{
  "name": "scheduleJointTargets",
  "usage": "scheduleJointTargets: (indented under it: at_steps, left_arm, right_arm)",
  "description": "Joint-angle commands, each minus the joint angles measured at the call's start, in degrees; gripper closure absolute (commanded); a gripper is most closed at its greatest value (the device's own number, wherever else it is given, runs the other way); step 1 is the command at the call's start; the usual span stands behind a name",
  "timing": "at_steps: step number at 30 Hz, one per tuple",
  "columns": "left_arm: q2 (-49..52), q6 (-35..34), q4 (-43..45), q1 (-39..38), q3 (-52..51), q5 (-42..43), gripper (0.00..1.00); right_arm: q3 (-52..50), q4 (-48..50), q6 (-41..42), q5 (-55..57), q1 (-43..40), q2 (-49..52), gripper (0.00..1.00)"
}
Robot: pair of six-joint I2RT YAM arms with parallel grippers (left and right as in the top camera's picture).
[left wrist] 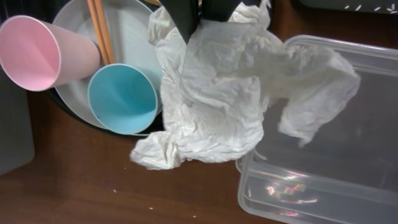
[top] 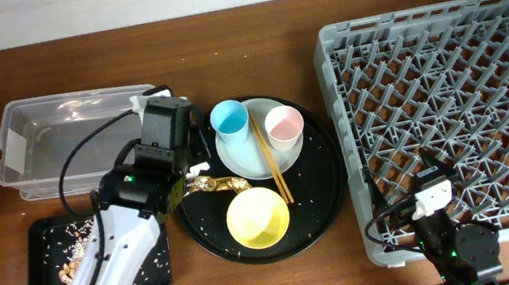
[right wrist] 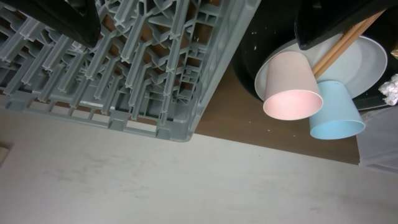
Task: Sort waste into correct bins and load items into the dishwasher rack
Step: 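Grasp the crumpled white tissue with the left gripper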
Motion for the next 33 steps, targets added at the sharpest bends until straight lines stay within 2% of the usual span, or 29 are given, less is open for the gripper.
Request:
scheduleJointTargets:
  at_steps: [1,3,4,8,10,13,18,22,24,33]
  left_arm:
    - [-0.15,0.11,-0.76,0.04,0.20,1.42,0.94]
    - [2.34,-0.74,-1.55,0.00,-0.72,3.45,0.87]
    - [4.26,-1.49,-1.33,0.00,-1.66,4.17,0.87]
    - [14.43,-1.84,0.81,0.00,-2.34,5.14,0.88]
    - [19.80,-1.84,4.04,0.00,-2.34,5.27,0.92]
    - [20.90,-1.77,6.27,0.00,-2.29,4.15,0.91]
    - [18.25,-0.28,6.10,0.00,-1.97,4.22,0.52]
    - [16.96,-0.31,6.29,0.00,-1.95,2.25,0.34]
    - [17.33,-0.33,6.38,0.00,-1.97,0.92,0.30]
    - [27.26,-0.55,8.92,0.00,-2.16,0.35,0.31]
  right_arm:
    - [-0.35,-0.24,0.04,0.50,0.28,-0.33,0.02]
    - [-0.35,-0.22,0.04,0.50,0.28,-0.33,0.02]
    - [-0.35,-0.22,0.04,0.50,0.28,-0.33,0.02]
    - [-0.35,-0.22,0.04,0.50,0.28,-0.33,0.02]
    - [-0.35,-0.24,0.04,0.50,0.28,-0.33,0.02]
    - [-0.35,-0.22,0.04,0.50,0.28,-0.33,0.02]
    - [-0.35,-0.24,0.04,0.50,0.28,-0.33,0.02]
    - [-0.35,-0.22,0.04,0.50,0.28,-0.33,0.02]
    - [-0.35,-0.24,0.04,0.50,0.28,-0.33,0.02]
    - [-0.35,-0.24,0.04,0.50,0.28,-0.33,0.02]
